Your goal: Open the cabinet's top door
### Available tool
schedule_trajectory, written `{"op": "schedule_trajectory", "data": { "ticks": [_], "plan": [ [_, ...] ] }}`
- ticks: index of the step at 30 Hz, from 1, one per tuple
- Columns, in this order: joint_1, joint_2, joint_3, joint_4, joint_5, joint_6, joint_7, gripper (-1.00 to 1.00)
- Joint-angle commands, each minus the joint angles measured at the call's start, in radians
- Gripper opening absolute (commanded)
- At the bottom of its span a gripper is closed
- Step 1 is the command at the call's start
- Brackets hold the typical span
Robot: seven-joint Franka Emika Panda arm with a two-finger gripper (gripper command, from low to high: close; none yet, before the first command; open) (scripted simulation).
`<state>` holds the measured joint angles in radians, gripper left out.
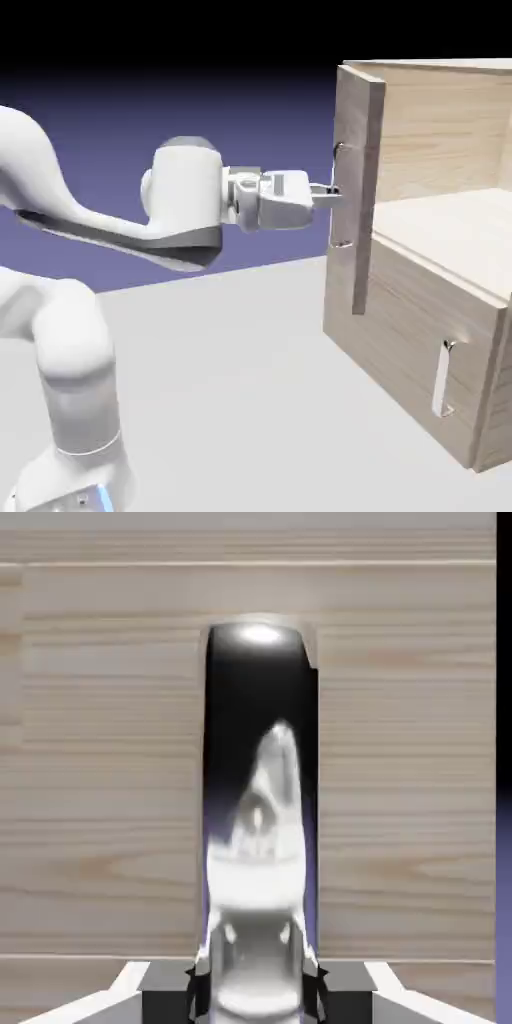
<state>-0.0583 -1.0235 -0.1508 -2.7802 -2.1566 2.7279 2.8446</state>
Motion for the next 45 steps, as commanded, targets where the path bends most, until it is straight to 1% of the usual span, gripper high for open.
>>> {"op": "schedule_trajectory", "data": {
  "ticks": [1,7,13,19,25,30,34,39,45],
  "plan": [
    [-0.017,-0.024,0.025,-0.017,0.046,-0.003,-0.024,-1.00],
    [-0.075,-0.162,0.148,-0.106,0.307,-0.035,-0.183,-1.00],
    [-0.052,-0.292,0.257,-0.178,0.568,-0.128,-0.347,-1.00],
    [0.039,-0.402,0.405,-0.219,0.829,-0.305,-0.477,-1.00],
    [0.143,-0.447,0.614,-0.200,1.079,-0.539,-0.543,-1.00],
    [0.181,-0.422,0.796,-0.128,1.255,-0.731,-0.557,-1.00],
    [0.162,-0.378,0.941,-0.030,1.382,-0.887,-0.557,-1.00],
    [0.067,-0.315,1.111,0.144,1.517,-1.083,-0.557,-1.00],
    [-0.090,-0.271,1.259,0.361,1.618,-1.276,-0.568,-1.00]
  ]
}}
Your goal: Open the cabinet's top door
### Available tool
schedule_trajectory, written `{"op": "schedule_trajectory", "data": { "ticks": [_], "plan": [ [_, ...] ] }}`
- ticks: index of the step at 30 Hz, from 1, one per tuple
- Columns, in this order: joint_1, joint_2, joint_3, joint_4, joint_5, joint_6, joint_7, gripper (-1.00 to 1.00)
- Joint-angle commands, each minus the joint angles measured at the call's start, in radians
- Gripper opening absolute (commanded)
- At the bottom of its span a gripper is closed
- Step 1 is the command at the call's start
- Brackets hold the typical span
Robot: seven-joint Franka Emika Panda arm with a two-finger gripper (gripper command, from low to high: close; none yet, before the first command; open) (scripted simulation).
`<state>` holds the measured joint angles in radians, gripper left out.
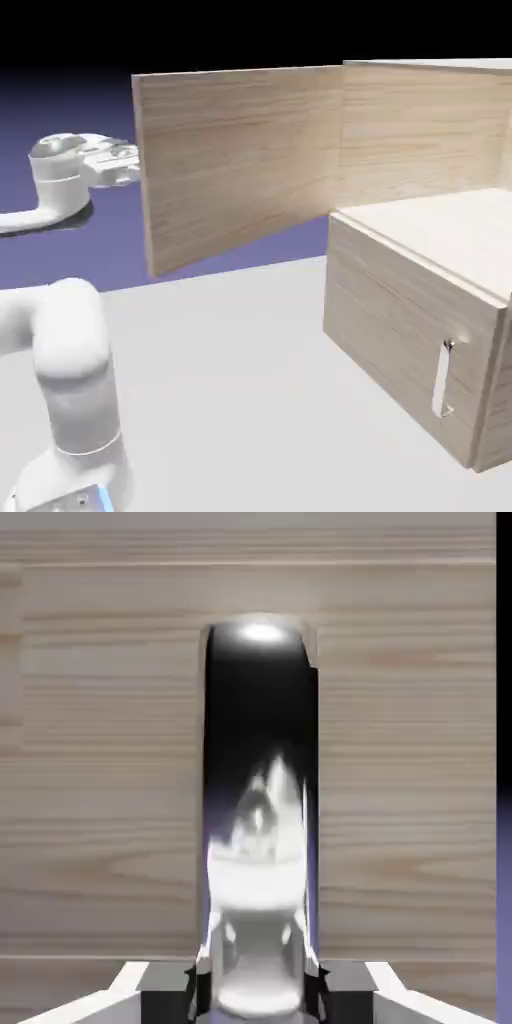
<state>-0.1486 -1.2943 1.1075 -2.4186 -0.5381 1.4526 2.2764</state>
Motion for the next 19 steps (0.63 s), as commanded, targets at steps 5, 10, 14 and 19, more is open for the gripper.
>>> {"op": "schedule_trajectory", "data": {
  "ticks": [5,10,14,19],
  "plan": [
    [-0.142,0.014,0.093,0.181,0.055,-0.143,-0.019,-1.00],
    [-0.286,0.013,0.165,0.362,0.093,-0.274,-0.046,-1.00],
    [-0.400,0.006,0.210,0.507,0.113,-0.373,-0.072,-1.00],
    [-0.539,-0.009,0.254,0.688,0.127,-0.492,-0.112,-1.00]
  ]
}}
